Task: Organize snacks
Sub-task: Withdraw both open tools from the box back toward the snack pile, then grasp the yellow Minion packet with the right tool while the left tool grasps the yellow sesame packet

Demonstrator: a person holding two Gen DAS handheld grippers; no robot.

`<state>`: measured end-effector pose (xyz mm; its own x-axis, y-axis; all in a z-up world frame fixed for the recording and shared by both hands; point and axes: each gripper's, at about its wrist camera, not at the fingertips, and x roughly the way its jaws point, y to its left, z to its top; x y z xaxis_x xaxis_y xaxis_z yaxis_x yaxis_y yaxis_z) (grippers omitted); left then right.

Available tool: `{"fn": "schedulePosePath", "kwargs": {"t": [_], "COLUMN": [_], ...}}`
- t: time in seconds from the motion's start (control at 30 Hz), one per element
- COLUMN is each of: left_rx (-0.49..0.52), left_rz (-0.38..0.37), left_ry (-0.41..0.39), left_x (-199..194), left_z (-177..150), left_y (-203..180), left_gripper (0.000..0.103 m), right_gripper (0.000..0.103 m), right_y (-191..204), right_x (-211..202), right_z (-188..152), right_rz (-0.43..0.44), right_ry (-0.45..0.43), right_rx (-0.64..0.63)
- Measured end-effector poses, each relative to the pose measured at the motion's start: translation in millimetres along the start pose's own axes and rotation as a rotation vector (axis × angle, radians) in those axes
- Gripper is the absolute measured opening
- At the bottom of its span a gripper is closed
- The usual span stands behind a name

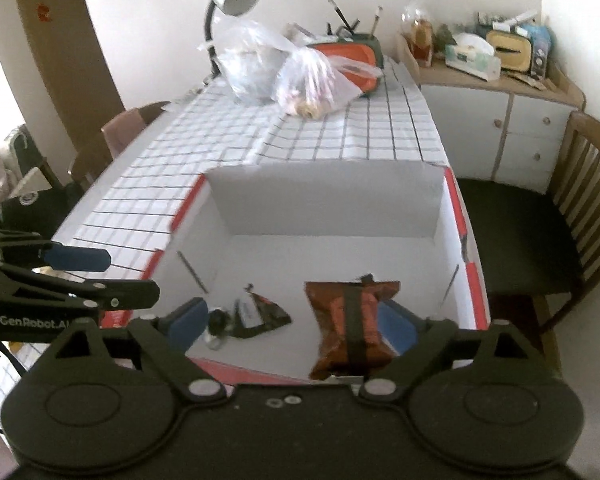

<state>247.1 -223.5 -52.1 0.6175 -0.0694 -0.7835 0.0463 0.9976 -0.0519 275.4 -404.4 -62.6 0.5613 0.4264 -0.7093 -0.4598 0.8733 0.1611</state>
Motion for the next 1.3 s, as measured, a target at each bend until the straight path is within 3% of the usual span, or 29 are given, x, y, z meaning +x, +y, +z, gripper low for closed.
{"fn": "schedulePosePath", "kwargs": {"t": [0.43, 0.63, 0.7, 0.83, 1.3], "left_rx": [-0.066, -0.099, -0.106, -0.126, -0.179], "left_rz": [-0.030, -0.040, -0.042, -0.049, 0.032], "left_ry": [-0.086, -0.096, -0.100, -0.099, -0.048], "left_x": [-60.9, -77.9, -83.3, -89.5, -100.3], "left_z": [-30.3, -47.5, -53.2, -64.4, -106.9], "left_y": [40.5, 72.7, 86.0, 117.1, 240.8], "left_gripper": [0.082, 0.084, 0.086, 0.100, 0.100], "right_gripper": [0.098, 0.099, 0.099, 0.099, 0.099], "right_y": [53.7, 87.9, 102.0, 128.3, 204.6], "right_x": [-30.4, -26.7, -24.0, -16.2, 23.1], "right_z": [-2.8, -5.3, -6.5, -9.4, -34.8], "right_rz": [0.085, 0.102, 0.111, 0.121, 0.107], "right_ry": [-0.057, -0.051, -0.047, -0.031, 0.052], "right_rx": [-0.024, -0.035, -0.037, -0.032, 0.019]}}
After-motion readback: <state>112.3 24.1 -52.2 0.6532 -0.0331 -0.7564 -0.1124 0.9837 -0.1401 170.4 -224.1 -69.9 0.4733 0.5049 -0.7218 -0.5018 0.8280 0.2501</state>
